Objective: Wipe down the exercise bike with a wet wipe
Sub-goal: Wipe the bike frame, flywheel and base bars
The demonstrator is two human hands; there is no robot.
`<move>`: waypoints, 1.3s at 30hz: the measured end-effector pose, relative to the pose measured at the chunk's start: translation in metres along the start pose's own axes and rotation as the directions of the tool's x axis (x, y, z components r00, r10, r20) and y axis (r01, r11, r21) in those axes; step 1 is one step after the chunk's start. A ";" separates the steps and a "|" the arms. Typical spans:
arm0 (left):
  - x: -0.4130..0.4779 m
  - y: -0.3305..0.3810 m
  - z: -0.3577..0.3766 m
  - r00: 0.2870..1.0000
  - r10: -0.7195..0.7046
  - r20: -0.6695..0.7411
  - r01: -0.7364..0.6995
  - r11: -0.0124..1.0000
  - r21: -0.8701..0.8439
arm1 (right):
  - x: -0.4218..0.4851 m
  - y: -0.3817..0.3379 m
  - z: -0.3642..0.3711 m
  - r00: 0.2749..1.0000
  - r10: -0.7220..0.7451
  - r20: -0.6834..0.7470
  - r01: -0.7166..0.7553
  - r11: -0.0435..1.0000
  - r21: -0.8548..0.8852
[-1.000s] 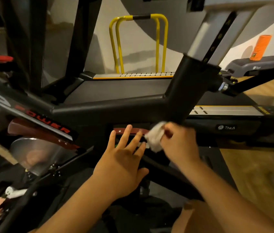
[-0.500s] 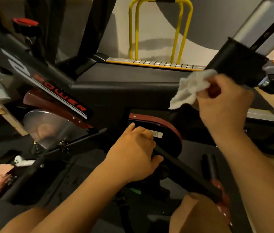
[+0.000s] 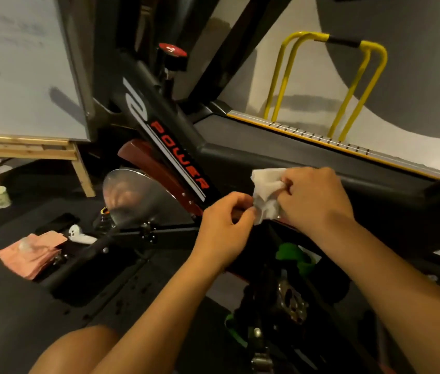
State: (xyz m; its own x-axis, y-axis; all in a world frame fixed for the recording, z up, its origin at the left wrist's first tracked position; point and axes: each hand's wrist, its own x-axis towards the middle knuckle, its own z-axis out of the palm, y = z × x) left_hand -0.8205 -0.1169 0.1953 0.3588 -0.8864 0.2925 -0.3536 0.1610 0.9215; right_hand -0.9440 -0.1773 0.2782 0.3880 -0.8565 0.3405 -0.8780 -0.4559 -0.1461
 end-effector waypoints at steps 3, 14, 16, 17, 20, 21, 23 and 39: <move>0.003 -0.030 -0.001 0.976 0.152 -0.159 -0.130 0.981 0.144 | 0.024 -0.035 0.022 0.993 -0.091 0.072 0.097 0.992 -0.084; 0.021 -0.093 -0.062 0.889 0.302 -0.345 -0.200 0.933 0.301 | 0.098 -0.140 0.075 0.936 -0.318 0.151 0.301 0.945 0.124; 0.023 -0.097 -0.059 0.942 0.251 -0.222 -0.208 0.957 0.201 | 0.093 -0.135 0.076 0.908 -0.354 0.225 0.334 0.935 0.121; 0.020 -0.098 -0.052 0.966 0.198 -0.165 -0.184 0.978 0.094 | 0.088 -0.133 0.077 0.874 -0.349 0.338 0.343 0.936 0.079; 0.019 -0.103 -0.022 0.991 0.098 -0.095 -0.107 0.989 -0.102 | 0.074 -0.115 0.074 0.773 -0.273 0.573 0.394 0.914 -0.095; 0.025 -0.107 -0.017 0.989 0.075 -0.131 -0.087 0.992 -0.090 | 0.072 -0.107 0.065 0.798 -0.360 0.483 0.458 0.884 -0.099; 0.044 -0.115 -0.020 0.974 -0.009 -0.228 -0.002 0.999 -0.051 | 0.078 -0.082 0.043 0.787 -0.613 0.070 0.616 0.775 -0.140; 0.017 -0.100 0.051 0.996 -0.067 -0.065 0.080 0.970 0.229 | 0.089 -0.062 0.050 0.842 -0.526 0.121 0.511 0.706 -0.490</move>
State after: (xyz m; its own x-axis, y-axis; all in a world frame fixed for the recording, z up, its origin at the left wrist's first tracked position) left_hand -0.8228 -0.1703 0.0948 0.4371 -0.8651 0.2463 -0.5121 -0.0143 0.8588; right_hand -0.8415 -0.2373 0.2707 0.8224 -0.5105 0.2511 -0.5586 -0.6411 0.5262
